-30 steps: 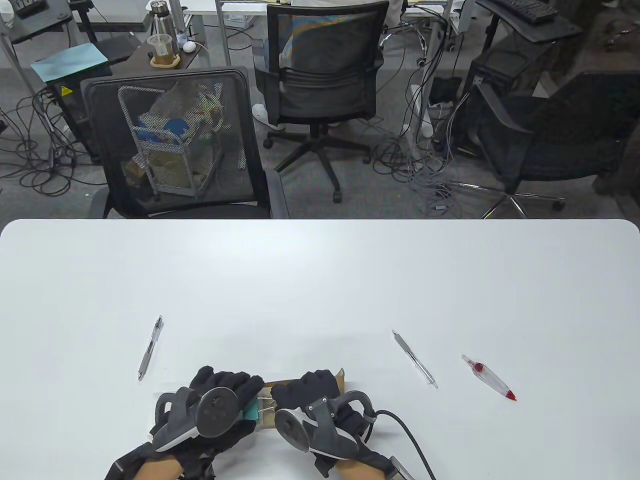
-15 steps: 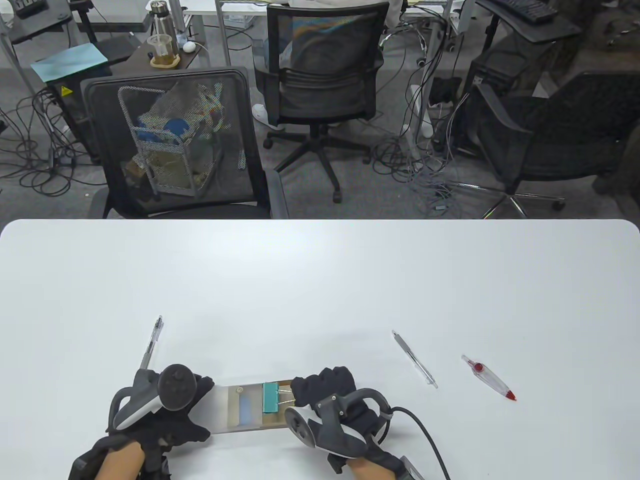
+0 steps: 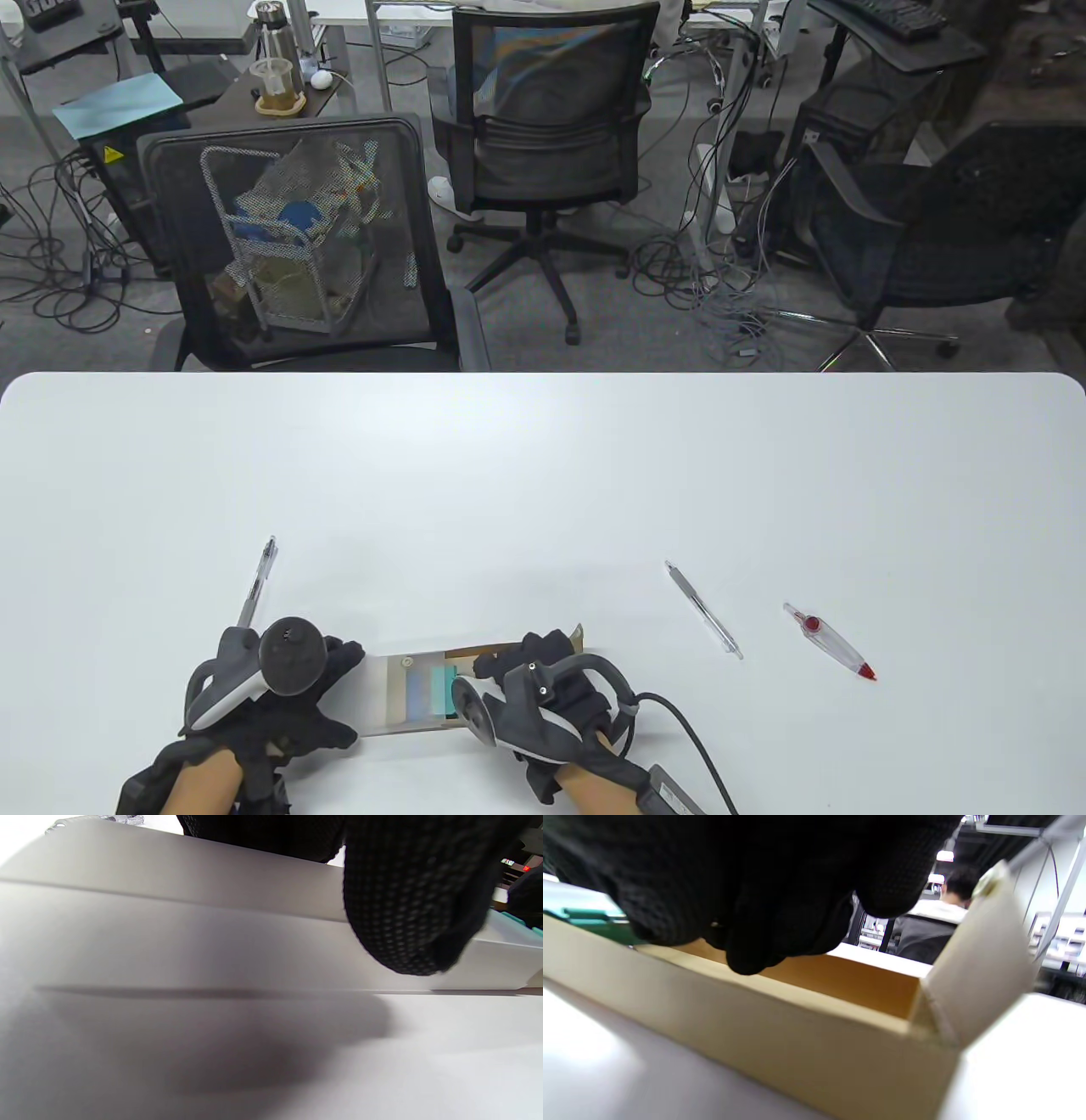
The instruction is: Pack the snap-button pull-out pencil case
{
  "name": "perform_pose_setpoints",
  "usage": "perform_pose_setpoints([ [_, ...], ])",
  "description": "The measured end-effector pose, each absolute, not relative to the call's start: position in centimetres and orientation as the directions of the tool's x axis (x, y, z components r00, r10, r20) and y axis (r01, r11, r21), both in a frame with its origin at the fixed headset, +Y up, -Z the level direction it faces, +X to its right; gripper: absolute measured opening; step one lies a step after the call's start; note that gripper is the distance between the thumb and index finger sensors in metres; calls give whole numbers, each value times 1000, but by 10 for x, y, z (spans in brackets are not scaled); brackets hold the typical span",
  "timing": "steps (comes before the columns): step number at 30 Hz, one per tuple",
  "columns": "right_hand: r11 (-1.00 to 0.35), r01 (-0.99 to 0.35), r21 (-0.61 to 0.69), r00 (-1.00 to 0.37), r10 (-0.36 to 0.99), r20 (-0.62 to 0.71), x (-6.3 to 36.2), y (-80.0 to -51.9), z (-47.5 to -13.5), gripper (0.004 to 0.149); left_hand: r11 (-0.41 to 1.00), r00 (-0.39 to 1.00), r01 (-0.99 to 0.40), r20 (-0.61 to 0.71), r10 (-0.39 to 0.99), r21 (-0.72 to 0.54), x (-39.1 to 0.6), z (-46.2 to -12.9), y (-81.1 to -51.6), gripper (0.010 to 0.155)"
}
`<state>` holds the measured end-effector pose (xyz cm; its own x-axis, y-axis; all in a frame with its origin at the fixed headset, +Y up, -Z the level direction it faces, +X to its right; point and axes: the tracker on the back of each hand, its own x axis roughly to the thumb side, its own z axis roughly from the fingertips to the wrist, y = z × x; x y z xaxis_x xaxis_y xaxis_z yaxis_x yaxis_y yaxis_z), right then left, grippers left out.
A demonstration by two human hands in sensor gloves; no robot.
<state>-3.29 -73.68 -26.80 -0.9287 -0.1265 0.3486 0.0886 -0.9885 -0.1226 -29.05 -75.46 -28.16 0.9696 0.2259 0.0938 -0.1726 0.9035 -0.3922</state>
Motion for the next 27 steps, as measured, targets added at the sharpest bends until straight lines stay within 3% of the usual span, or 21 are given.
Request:
perform_pose_setpoints([
  [12, -997, 61, 45, -951, -44, 307, -40, -749, -281, 45, 903, 969, -178, 91, 230, -391, -291, -281, -755, 92],
  [17, -997, 55, 48, -946, -36, 322, -38, -749, -279, 45, 902, 969, -178, 91, 231, -393, -291, -281, -755, 92],
  [23, -990, -59, -127, -924, 6, 383, -18, -718, -265, 46, 900, 967, -185, 90, 239, -395, -292, -281, -755, 93],
  [24, -975, -140, -175, -924, 65, 378, -4, -703, -262, 49, 899, 967, -185, 90, 239, -396, -292, -281, -755, 92],
  [27, -929, -214, -301, -952, 129, 279, 35, -678, -264, 53, 899, 967, -186, 90, 239, -396, -292, -281, -755, 93],
])
